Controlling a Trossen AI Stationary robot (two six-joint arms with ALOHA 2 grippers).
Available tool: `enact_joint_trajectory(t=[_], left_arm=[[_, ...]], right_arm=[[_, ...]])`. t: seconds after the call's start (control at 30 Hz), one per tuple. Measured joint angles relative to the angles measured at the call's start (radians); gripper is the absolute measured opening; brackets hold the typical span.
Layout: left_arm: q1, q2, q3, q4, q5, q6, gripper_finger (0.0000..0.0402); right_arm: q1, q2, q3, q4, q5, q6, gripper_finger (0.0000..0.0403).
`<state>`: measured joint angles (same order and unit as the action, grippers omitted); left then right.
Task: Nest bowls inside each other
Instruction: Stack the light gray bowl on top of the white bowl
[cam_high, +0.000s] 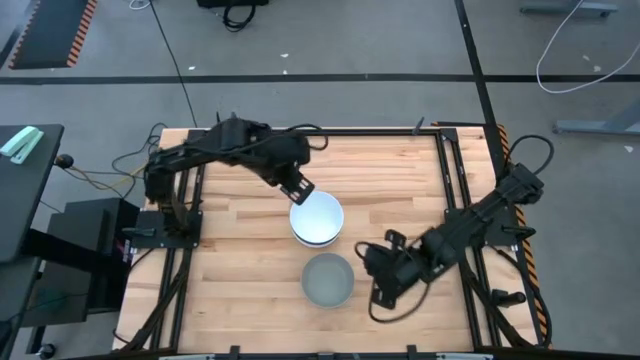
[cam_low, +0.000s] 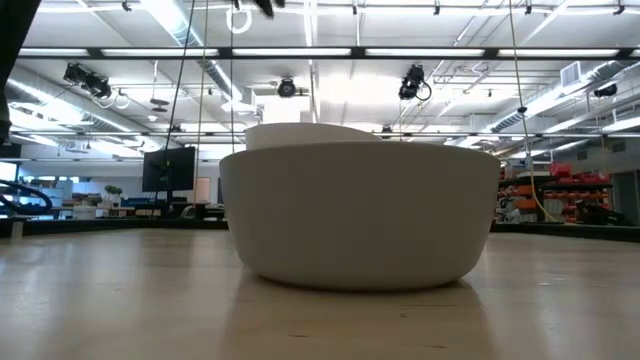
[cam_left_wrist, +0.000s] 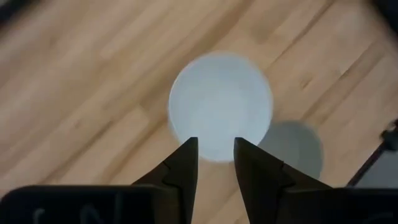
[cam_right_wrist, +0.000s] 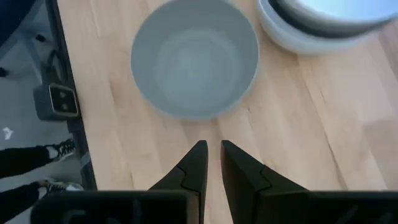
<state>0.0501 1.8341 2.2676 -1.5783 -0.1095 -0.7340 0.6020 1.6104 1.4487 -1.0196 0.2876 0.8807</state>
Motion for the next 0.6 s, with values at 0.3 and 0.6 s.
enact_joint_trajectory(t=[0.3, 0.6], left_arm=[[-0.260, -0.065, 0.044, 0.005, -0.187, -0.108, 0.0109], [-0.432, -0.076, 0.044, 0.007, -0.311, -0.188, 0.0107]], right_arm=[[-0.183, 0.000, 0.000, 0.120, -0.167, -0.184, 0.0051], [-0.270, -0.001, -0.048, 0.186, -0.315, -0.237, 0.0052]])
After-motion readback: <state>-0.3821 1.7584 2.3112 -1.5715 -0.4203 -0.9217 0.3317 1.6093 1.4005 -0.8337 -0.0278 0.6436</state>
